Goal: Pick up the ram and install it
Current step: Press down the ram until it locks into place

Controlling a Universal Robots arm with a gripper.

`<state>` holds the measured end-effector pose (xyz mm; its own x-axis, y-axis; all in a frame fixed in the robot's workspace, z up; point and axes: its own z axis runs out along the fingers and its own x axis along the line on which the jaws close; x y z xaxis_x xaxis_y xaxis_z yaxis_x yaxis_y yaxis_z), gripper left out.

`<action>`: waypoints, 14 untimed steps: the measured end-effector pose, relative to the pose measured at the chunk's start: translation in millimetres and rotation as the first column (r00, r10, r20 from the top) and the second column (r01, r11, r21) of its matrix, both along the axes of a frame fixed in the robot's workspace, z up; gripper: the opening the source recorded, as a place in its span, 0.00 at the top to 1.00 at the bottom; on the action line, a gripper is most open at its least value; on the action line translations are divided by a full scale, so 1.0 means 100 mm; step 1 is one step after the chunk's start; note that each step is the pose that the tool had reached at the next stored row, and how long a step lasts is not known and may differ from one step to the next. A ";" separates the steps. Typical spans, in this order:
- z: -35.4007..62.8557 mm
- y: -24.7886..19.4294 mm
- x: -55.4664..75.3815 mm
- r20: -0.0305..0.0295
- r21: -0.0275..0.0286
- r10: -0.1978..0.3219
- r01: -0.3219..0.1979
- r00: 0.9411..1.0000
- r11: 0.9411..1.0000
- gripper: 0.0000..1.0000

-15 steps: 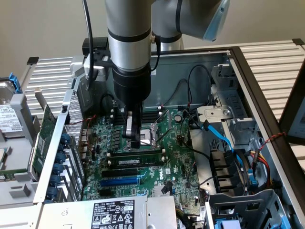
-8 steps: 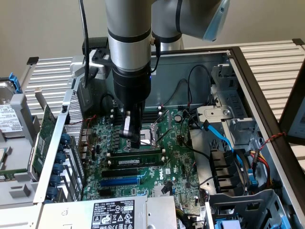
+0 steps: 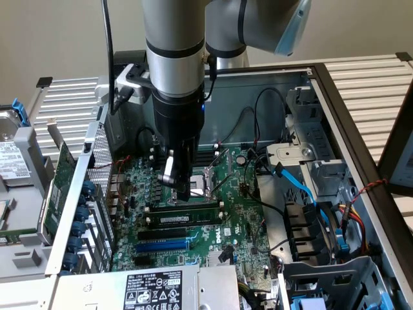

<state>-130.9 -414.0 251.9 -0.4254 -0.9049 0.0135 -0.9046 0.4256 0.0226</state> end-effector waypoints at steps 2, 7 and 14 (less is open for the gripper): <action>0.000 0.000 0.00 0.000 0.000 -0.030 0.030 1.000 1.000 0.89; 0.000 0.000 0.00 0.000 0.000 -0.105 0.105 0.995 0.995 0.89; 0.000 0.000 0.00 0.000 0.000 -0.208 0.208 0.978 0.978 0.89</action>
